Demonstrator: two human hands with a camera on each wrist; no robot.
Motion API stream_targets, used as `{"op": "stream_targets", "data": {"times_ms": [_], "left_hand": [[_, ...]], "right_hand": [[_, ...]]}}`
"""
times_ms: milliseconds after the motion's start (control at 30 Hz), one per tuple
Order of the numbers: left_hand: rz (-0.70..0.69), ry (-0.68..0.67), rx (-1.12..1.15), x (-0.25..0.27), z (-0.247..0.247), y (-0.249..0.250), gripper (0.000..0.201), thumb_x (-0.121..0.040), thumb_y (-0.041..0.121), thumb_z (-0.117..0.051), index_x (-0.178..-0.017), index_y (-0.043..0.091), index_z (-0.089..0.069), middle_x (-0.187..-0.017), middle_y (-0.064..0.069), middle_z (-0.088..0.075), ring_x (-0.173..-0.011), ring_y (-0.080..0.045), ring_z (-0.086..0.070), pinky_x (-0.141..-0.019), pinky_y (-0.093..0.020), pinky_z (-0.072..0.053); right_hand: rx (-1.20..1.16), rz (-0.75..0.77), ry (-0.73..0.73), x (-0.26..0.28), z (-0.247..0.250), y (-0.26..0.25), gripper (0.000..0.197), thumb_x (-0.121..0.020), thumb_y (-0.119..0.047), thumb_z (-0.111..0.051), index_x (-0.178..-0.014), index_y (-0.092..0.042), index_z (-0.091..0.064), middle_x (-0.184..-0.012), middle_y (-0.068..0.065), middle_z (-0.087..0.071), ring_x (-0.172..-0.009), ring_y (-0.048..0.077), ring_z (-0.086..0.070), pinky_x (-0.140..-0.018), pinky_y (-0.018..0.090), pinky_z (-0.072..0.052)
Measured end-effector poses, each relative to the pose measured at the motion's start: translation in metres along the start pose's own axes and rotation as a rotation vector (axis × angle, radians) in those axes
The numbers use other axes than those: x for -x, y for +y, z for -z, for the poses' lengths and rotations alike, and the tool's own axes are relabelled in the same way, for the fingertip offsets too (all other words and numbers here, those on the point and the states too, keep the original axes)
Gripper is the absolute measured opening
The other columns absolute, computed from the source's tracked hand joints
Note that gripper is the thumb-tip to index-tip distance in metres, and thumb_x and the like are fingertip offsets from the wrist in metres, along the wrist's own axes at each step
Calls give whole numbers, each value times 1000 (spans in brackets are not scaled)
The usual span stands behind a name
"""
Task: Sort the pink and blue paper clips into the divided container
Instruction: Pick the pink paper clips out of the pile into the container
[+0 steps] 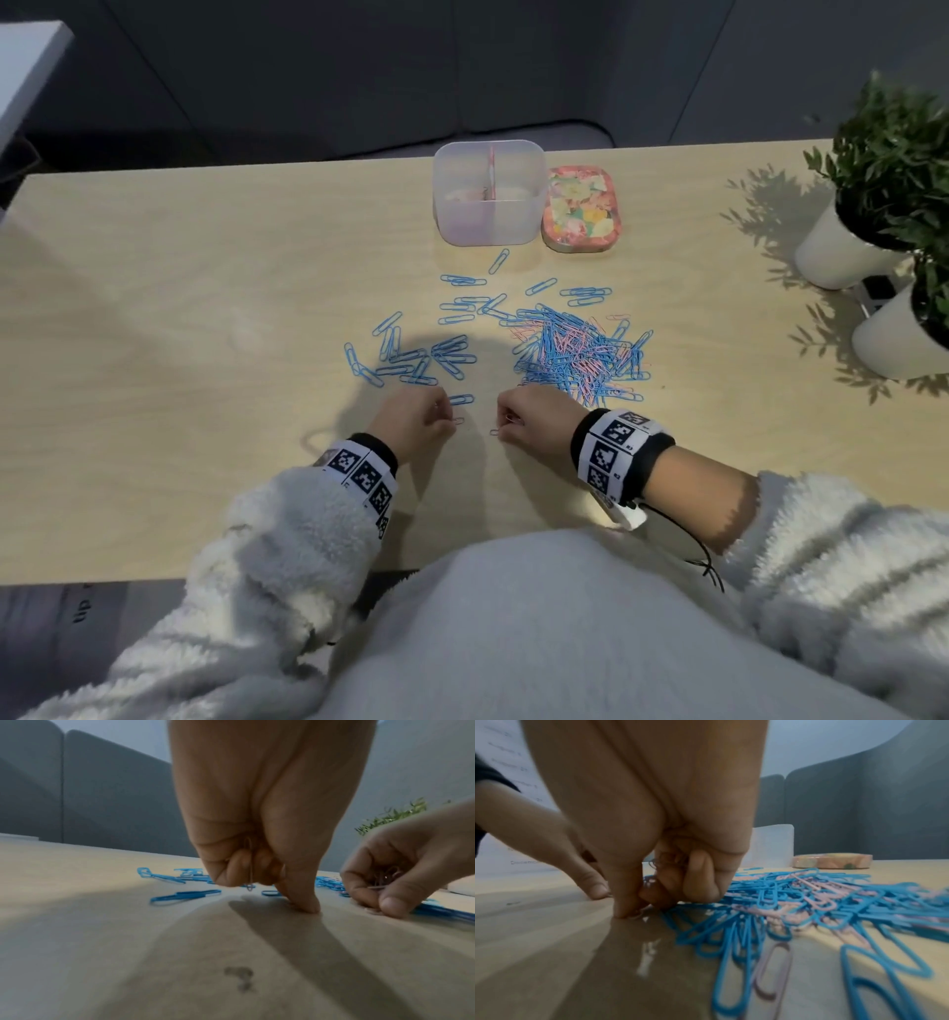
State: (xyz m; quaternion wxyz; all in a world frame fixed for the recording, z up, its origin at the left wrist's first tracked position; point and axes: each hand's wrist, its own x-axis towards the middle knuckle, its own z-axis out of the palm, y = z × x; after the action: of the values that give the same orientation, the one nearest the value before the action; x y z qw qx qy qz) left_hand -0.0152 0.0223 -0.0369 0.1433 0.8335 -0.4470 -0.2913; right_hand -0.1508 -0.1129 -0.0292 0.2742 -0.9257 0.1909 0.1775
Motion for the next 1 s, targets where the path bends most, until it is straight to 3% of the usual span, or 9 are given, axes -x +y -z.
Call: {"op": "stream_targets", "data": {"times_ms": [200, 300, 367, 500, 600, 767, 833, 933, 1000], "left_hand": [[36, -137, -22, -9, 5, 5, 2, -84, 17, -58, -84, 15, -56, -84, 0, -52, -83, -23, -52, -70, -27, -34], [3, -139, -58, -24, 25, 20, 14, -87, 18, -57, -95, 7, -61, -85, -3, -51, -83, -22, -50, -70, -25, -33], [-26, -88, -53, -42, 47, 35, 17, -86, 16, -57, -97, 4, -62, -88, -10, -55, -85, -23, -50, -72, -25, -34], [-91, 71, -51, -96, 99, 66, 18, -87, 9, -50, -98, -1, -62, -106, -18, -65, -101, -30, -58, -79, -29, -41], [-107, 195, -95, -141, 124, 79, 23, -91, 9, -43, -104, -4, -56, -112, -26, -61, -104, -39, -57, -86, -38, -43], [-48, 360, -104, -194, 137, 84, 23, -92, 6, -40, -106, -6, -54, -114, -27, -59, -107, -40, -56, -88, -42, -43], [-54, 398, -109, -209, 136, 81, 23, -91, 4, -40, -106, -9, -53, -115, -28, -58, -109, -41, -54, -92, -43, -41], [-33, 401, -102, -222, 135, 72, 24, -89, 4, -41, -104, -7, -55, -113, -26, -59, -108, -40, -55, -91, -44, -43], [-43, 349, -103, -227, 134, 66, 22, -87, 4, -42, -100, -2, -58, -112, -24, -60, -106, -39, -56, -89, -42, -45]], "right_hand": [[44, 1, -17, -3, -1, -6, 14, -86, -16, -51, -93, -10, -61, -102, 10, -67, -97, 29, -61, -78, 32, -45], [53, 5, -46, -5, 0, -10, 19, -85, -11, -51, -98, -8, -64, -107, 14, -66, -102, 31, -60, -82, 32, -46], [65, 29, -77, -5, 3, -10, 20, -85, -9, -49, -99, -5, -63, -107, 17, -66, -100, 31, -60, -80, 32, -45], [-41, 49, -55, -3, 25, -1, 3, -83, -9, -54, -83, -12, -56, -96, 18, -66, -76, 21, -50, -65, 25, -33], [-56, -6, 19, -4, 56, 11, 3, -82, -12, -55, -81, -11, -53, -84, 11, -57, -76, 19, -46, -65, 25, -31], [-125, -69, 116, -12, 101, 33, 11, -79, -5, -54, -77, -15, -51, -67, -5, -49, -72, 20, -46, -59, 24, -31], [-140, -71, 153, -21, 118, 37, 12, -81, -2, -52, -85, -12, -58, -74, -5, -52, -74, 17, -48, -59, 18, -30], [-113, -69, 208, -45, 147, 37, 19, -84, -1, -49, -95, 3, -64, -87, 11, -63, -81, 23, -55, -67, 24, -35], [-127, -65, 281, -66, 165, 33, 20, -87, -2, -47, -94, 3, -65, -89, 13, -65, -81, 20, -54, -68, 22, -35]]}}
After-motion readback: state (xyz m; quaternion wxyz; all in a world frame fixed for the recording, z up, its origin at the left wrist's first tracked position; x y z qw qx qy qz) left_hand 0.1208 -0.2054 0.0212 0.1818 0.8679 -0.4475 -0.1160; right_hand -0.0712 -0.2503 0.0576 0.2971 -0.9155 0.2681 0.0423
